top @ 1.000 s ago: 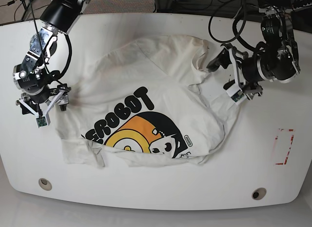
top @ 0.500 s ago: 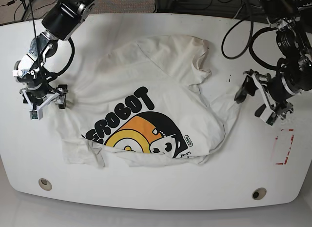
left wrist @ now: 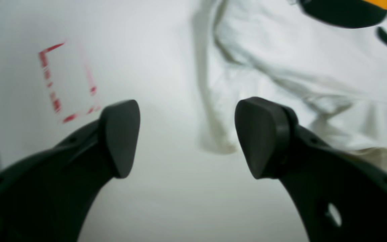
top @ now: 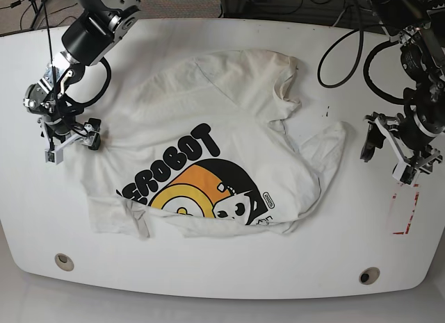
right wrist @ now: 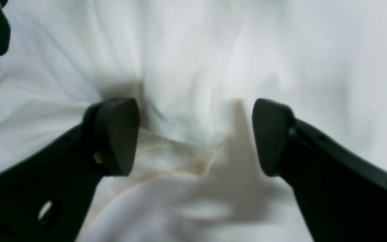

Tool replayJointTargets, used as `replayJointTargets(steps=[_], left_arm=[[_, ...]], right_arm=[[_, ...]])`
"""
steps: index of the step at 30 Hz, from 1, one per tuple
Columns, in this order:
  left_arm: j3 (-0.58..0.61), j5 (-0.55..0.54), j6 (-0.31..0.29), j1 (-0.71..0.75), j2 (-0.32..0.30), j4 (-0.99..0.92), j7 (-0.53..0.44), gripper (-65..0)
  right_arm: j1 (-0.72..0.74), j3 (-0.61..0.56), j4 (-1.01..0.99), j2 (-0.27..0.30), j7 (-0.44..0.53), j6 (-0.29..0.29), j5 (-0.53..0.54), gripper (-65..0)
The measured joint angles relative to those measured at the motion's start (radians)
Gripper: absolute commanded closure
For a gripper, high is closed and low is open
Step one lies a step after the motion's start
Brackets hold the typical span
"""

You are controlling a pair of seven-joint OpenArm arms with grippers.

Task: Fold the T-shirt properly
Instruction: 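Grasp the shirt edges with both grippers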

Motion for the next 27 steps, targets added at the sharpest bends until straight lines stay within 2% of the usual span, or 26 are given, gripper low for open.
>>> replayJointTargets(steps=[3, 6, 7, 8, 12, 16, 17, 21, 27], left_arm=[[-0.002, 0.042, 0.000, -0.014, 0.024, -0.043, -0.037, -46.4], [0.005, 0.081, 0.000, -0.049, 0.040, -0.115, -0.074, -46.4], [0.007, 0.091, 0.000, -0.064, 0.043, -0.146, -0.084, -46.4], [0.007, 0.107, -0.002, -0.083, 0.045, -0.192, -0.096, -46.4], [0.002, 0.159, 0.009, -0.142, 0.060, -0.342, -0.130, -46.4], [0.003, 0.190, -0.002, -0.178, 0.073, -0.475, -0.142, -46.4], [0.006, 0.194, 0.000, -0.186, 0.076, -0.507, -0.149, -46.4], [0.078, 0.194, 0.000, -0.198, 0.070, -0.588, -0.190, -46.0], [0.147, 0.182, -0.002, -0.185, 0.080, -0.592, -0.215, -45.8]], right_arm=[[0.002, -0.002, 0.002, -0.023, 0.001, 0.000, 0.001, -48.5], [0.002, -0.005, 0.002, -0.045, 0.001, 0.001, 0.002, -41.5], [0.002, -0.005, 0.002, -0.051, 0.008, 0.001, 0.002, -36.6], [0.002, -0.005, 0.002, -0.056, 0.010, 0.001, 0.008, -34.7], [0.000, -0.005, 0.001, -0.060, 0.008, 0.000, 0.006, -16.8], [0.000, -0.004, 0.000, -0.063, 0.008, 0.000, 0.004, -3.2], [0.000, -0.005, 0.000, -0.063, 0.008, 0.000, 0.005, -1.4], [-0.002, -0.040, 0.000, -0.059, 0.009, 0.000, 0.000, -1.4], [0.002, -0.071, 0.000, -0.068, 0.008, 0.002, 0.008, -1.3]])
